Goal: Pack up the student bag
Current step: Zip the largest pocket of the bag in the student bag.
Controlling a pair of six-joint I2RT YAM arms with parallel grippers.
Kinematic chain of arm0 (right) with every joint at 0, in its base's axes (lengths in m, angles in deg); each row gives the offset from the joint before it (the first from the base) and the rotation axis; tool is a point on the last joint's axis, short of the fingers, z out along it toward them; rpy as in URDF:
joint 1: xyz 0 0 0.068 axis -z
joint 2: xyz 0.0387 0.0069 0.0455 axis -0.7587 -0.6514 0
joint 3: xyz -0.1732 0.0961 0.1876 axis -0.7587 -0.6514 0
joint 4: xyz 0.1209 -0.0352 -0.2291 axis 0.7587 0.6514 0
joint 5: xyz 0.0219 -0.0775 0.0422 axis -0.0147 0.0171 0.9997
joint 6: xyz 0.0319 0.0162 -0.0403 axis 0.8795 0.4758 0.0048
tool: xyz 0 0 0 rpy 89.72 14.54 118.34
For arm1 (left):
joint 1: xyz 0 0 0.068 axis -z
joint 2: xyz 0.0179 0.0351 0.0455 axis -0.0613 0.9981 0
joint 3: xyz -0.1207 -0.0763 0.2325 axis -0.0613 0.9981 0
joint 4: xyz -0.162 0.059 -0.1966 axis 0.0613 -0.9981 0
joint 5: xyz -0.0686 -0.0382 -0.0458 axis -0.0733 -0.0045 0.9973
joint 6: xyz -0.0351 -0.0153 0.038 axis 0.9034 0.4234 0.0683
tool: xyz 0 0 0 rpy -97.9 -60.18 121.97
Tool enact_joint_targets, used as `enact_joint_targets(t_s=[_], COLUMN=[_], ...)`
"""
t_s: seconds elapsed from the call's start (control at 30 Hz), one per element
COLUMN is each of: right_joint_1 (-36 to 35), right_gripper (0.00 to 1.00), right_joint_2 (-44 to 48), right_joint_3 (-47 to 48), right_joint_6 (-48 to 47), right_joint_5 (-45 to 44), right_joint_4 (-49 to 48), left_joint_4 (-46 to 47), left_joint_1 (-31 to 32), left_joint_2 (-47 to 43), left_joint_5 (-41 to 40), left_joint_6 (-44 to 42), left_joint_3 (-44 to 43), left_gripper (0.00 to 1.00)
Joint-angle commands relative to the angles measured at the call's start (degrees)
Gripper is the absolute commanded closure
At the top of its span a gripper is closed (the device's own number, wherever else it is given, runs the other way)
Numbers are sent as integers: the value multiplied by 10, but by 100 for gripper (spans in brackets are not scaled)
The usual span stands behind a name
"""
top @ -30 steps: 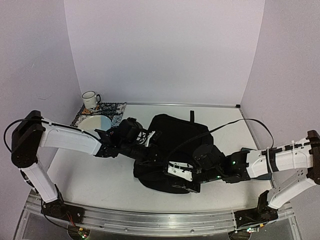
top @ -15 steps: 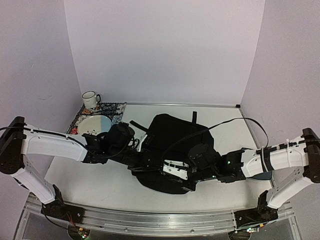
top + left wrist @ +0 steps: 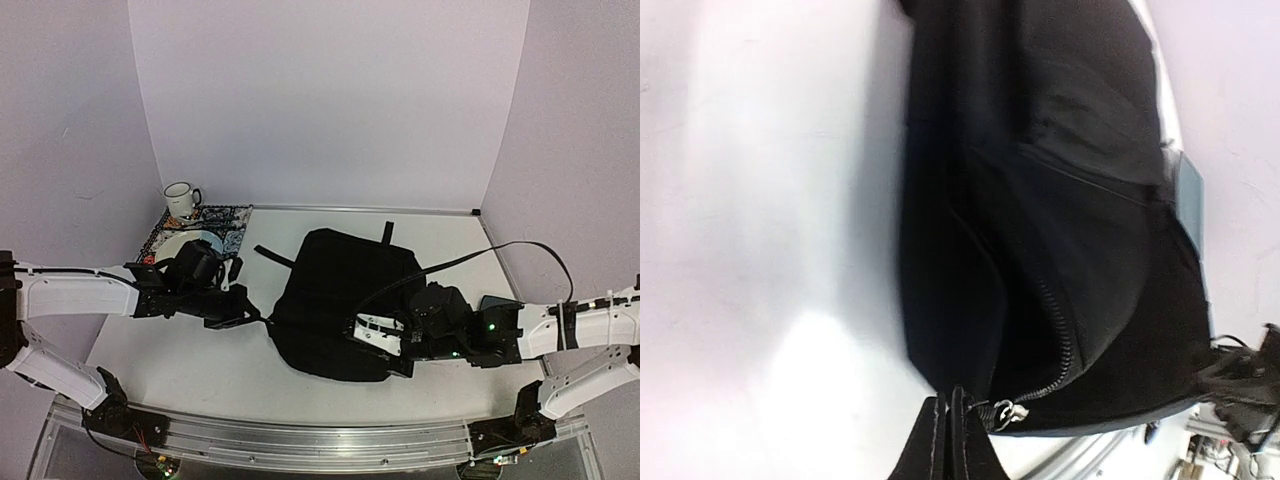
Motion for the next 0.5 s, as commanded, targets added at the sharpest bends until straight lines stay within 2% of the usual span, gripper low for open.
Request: enact_joint_targets(t_s=[0.0, 0.07, 0.13, 0.2, 0.27, 0.47], right_joint_1=[46, 71, 83, 85, 85, 65], right_gripper=[100, 100, 100, 100, 95, 52], right_joint_2=[54, 66, 64, 54, 34, -13], right_joint_3=[-17, -22, -19, -10, 10, 73], right_joint_6=[12, 22, 26, 29, 47, 104], right_joint_5=[-51, -54, -40, 10, 62, 128], right_joint_4=[7, 4, 4, 3, 1, 13], left_joint_4=[-69, -72, -63, -29, 31, 147], left_joint_1=[-29, -32, -32, -29, -15, 77], left_joint_2=[-25, -29, -29, -26, -22, 26], left_joint_5=[-130, -156, -132, -60, 9, 78], left_joint_6=[-28, -36, -44, -48, -38, -5], left_joint_3=[12, 17, 11, 8, 6, -54], left_gripper=[100, 100, 100, 100, 100, 100])
